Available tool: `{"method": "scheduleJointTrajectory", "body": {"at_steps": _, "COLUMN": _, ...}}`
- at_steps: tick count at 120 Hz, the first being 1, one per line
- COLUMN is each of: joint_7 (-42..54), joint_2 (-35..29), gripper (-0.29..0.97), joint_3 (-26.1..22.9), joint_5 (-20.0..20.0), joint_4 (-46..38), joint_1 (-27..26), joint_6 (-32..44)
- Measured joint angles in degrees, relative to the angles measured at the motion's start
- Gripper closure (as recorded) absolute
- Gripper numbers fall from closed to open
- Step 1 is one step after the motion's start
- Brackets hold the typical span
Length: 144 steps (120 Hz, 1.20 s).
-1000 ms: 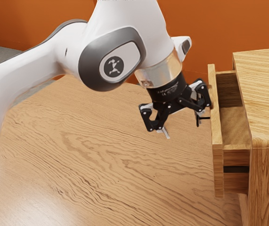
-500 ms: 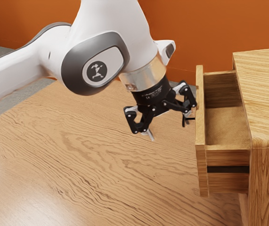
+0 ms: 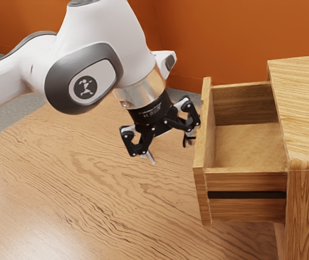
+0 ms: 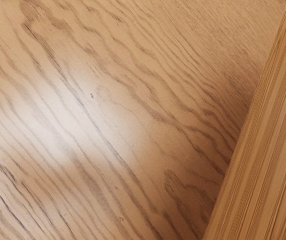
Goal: Pull the drawer handle with one arm to open the drawer
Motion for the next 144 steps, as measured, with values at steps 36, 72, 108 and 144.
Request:
{"method": "scheduleJointTrajectory", "body": {"at_steps": 36, "joint_7": -0.05, "joint_2": -3.62, "gripper": 0.02, "joint_3": 0.67, "joint_5": -0.10, "joint_4": -2.86, "joint_1": 1.25, "joint_6": 0.46}}
{"method": "scheduleJointTrajectory", "body": {"at_steps": 72, "joint_7": -0.15, "joint_2": -7.06, "gripper": 0.02, "joint_3": 2.26, "joint_5": 0.68, "joint_4": -6.65, "joint_1": 1.16, "joint_6": 0.51}}
{"method": "scheduleJointTrajectory", "body": {"at_steps": 108, "joint_7": -0.41, "joint_2": -10.43, "gripper": 0.02, "joint_3": 2.38, "joint_5": 1.79, "joint_4": -9.91, "joint_1": 2.21, "joint_6": 0.63}}
{"method": "scheduleJointTrajectory", "body": {"at_steps": 144, "joint_7": -0.59, "joint_2": -12.67, "gripper": 0.01, "joint_3": 4.31, "joint_5": 2.69, "joint_4": -12.22, "joint_1": 1.67, "joint_6": 0.69}}
